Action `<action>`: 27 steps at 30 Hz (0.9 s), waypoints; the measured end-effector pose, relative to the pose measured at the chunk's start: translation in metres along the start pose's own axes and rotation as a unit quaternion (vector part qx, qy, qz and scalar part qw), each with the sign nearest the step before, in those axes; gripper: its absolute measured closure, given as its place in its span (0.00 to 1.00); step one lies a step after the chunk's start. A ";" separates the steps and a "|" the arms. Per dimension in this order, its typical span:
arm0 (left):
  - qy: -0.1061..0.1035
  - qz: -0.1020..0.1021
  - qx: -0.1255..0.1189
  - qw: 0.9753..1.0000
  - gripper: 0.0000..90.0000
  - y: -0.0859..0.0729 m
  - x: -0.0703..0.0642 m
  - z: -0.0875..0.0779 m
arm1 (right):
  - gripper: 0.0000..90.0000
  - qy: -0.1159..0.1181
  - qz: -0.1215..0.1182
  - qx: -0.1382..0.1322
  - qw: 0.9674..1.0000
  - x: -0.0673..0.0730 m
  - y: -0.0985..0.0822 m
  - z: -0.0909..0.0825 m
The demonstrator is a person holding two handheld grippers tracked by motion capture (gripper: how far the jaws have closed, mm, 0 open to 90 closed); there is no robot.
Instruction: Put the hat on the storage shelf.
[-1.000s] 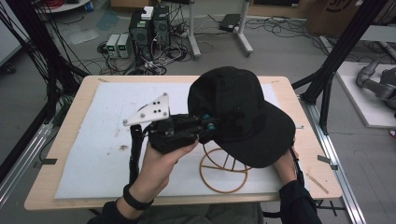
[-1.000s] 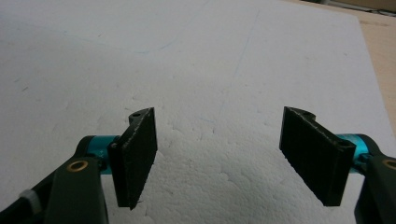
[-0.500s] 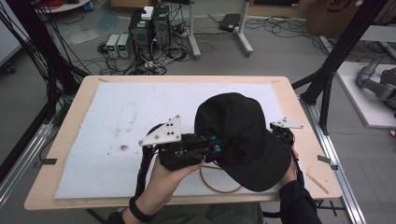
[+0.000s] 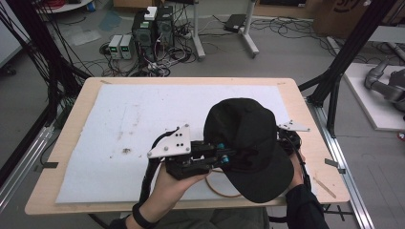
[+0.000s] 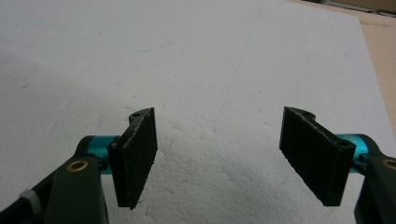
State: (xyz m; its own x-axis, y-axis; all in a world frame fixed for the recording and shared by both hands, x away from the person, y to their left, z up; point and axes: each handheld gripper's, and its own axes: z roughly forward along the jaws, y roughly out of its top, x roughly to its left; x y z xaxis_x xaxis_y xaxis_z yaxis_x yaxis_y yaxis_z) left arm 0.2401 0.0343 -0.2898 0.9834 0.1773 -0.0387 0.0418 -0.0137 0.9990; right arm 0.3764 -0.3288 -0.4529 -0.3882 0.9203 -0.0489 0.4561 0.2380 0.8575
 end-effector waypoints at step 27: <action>0.294 -0.035 0.065 0.953 0.35 -0.067 0.104 -0.130 | 0.30 0.000 0.000 0.002 1.000 0.000 0.000 0.000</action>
State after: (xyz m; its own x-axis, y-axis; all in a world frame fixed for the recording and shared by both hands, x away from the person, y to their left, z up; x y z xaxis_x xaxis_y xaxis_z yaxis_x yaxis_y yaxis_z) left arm 0.3170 0.1818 -0.3581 0.7101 0.7025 -0.0481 0.1629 -0.0974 0.9818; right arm 0.3764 -0.3284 -0.4529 -0.3878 0.9205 -0.0481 0.4590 0.2382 0.8559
